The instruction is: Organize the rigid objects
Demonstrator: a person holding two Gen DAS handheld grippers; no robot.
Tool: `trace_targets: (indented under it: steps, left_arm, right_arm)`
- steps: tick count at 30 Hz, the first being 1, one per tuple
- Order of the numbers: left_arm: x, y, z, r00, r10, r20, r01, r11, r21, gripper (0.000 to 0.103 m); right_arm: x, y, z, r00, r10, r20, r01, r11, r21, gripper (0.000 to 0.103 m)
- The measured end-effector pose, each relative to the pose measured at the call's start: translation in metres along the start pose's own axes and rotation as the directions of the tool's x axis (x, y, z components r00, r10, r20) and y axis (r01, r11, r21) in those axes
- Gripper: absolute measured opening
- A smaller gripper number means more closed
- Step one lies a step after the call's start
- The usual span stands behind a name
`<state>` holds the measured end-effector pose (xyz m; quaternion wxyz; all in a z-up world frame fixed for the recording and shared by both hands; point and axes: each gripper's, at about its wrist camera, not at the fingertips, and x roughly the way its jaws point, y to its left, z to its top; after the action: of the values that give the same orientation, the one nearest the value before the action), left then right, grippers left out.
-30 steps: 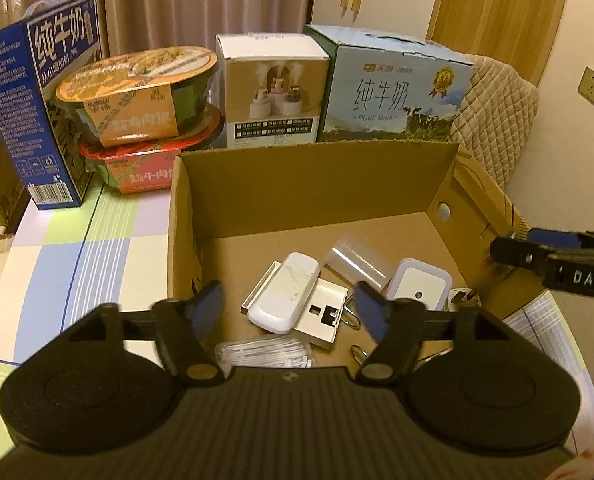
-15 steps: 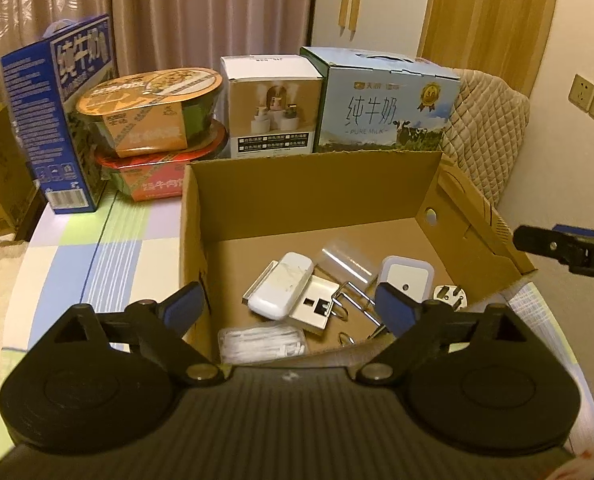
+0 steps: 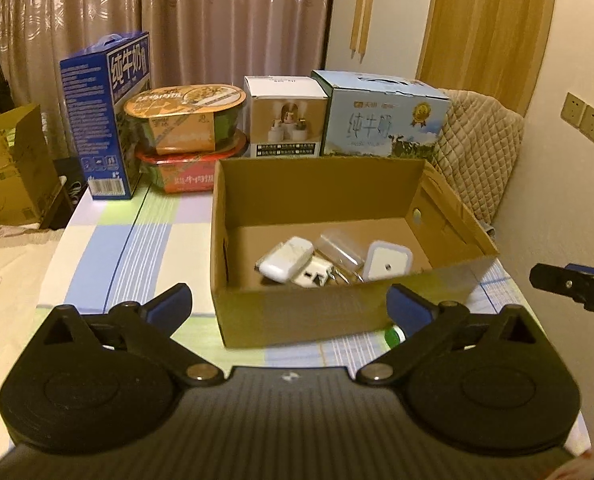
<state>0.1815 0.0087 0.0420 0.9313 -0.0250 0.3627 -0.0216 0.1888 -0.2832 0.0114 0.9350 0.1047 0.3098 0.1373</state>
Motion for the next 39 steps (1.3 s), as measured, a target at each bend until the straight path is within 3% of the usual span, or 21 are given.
trace_targets:
  steps: [7, 18, 39]
  left_arm:
    - [-0.036, -0.006, -0.033, 1.0, -0.001, -0.023, 0.0, 1.0, -0.03, 0.102]
    - [-0.068, -0.012, -0.071, 0.999, 0.005, -0.045, -0.008, 0.998, -0.06, 0.102]
    - [-0.073, -0.01, -0.099, 0.997, 0.014, -0.074, -0.018, 0.998, -0.052, 0.102]
  right_arm:
    - [-0.041, 0.006, -0.032, 1.0, 0.003, -0.013, -0.003, 0.999, -0.048, 0.085]
    - [-0.088, 0.007, -0.056, 1.0, 0.018, -0.009, -0.018, 1.0, -0.016, 0.085]
    - [-0.095, -0.004, -0.087, 0.997, -0.016, -0.069, 0.017, 1.0, 0.007, 0.085]
